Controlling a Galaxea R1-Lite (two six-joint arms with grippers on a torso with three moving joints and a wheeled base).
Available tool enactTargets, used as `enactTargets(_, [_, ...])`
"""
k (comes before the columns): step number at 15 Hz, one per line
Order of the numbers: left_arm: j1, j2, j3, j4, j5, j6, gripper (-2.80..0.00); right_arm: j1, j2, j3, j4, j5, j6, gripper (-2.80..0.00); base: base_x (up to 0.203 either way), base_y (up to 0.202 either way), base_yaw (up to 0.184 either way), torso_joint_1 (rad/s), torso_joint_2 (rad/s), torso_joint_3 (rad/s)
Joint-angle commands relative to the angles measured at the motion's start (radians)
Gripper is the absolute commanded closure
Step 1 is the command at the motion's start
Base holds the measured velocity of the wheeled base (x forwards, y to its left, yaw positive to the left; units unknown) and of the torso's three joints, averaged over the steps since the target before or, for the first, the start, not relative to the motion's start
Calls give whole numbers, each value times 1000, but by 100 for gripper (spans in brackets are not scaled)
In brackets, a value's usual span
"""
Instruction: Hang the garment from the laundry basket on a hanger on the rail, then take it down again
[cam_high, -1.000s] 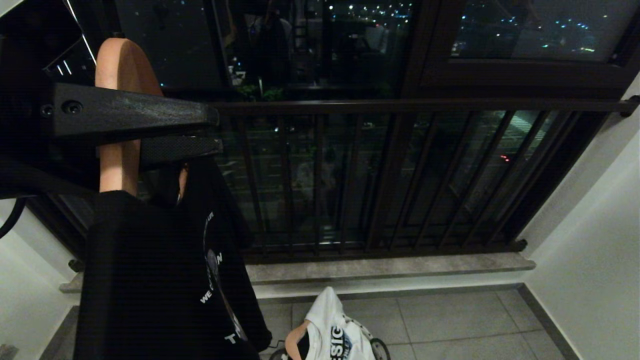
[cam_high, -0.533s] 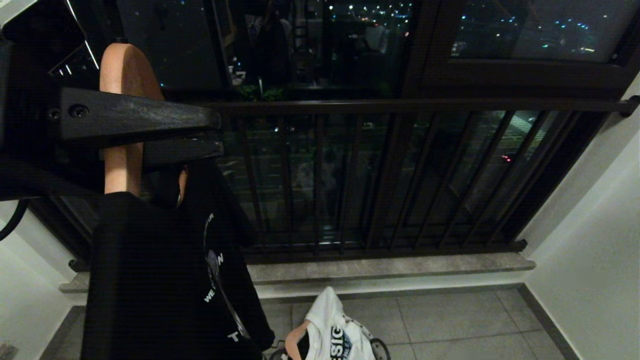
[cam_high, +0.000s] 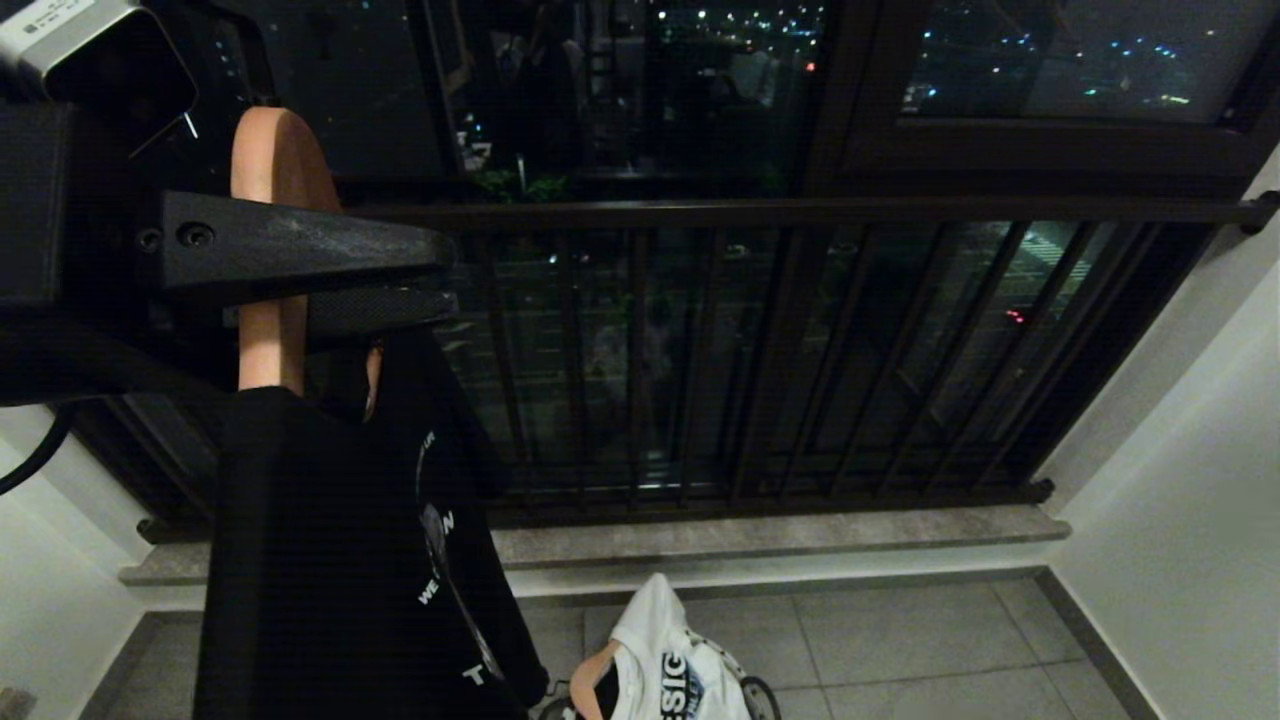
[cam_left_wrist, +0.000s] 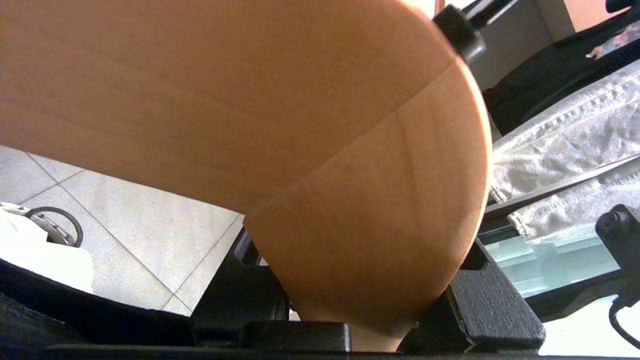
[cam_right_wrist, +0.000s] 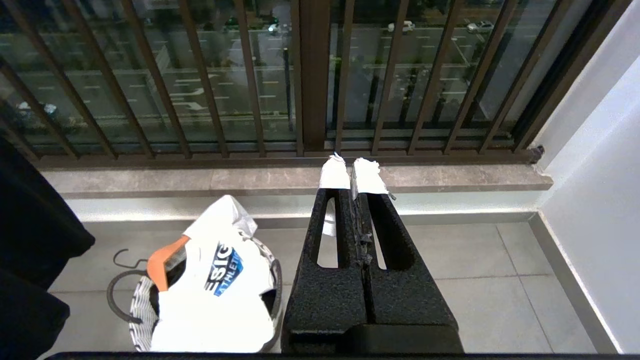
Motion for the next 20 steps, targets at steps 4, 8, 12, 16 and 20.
enactTargets(4, [16, 14, -2, -3, -5, -1, 0, 0, 1, 0, 0, 0, -1, 0, 0, 0, 0, 0, 0, 0])
enactTargets(8, [16, 10, 20, -62, -6, -7, 0, 0, 1, 0, 0, 0, 0, 0, 0, 0, 0, 0, 0, 0])
enactTargets(12, [16, 0, 30, -75, -6, -18, 0, 0, 1, 0, 0, 0, 0, 0, 0, 0, 0, 0, 0, 0])
enactTargets(16, [16, 7, 41, -75, -10, -20, 0, 0, 1, 0, 0, 0, 0, 0, 0, 0, 0, 0, 0, 0])
enactTargets(20, [16, 11, 39, -76, -10, -23, 0, 0, 1, 0, 0, 0, 0, 0, 0, 0, 0, 0, 0, 0])
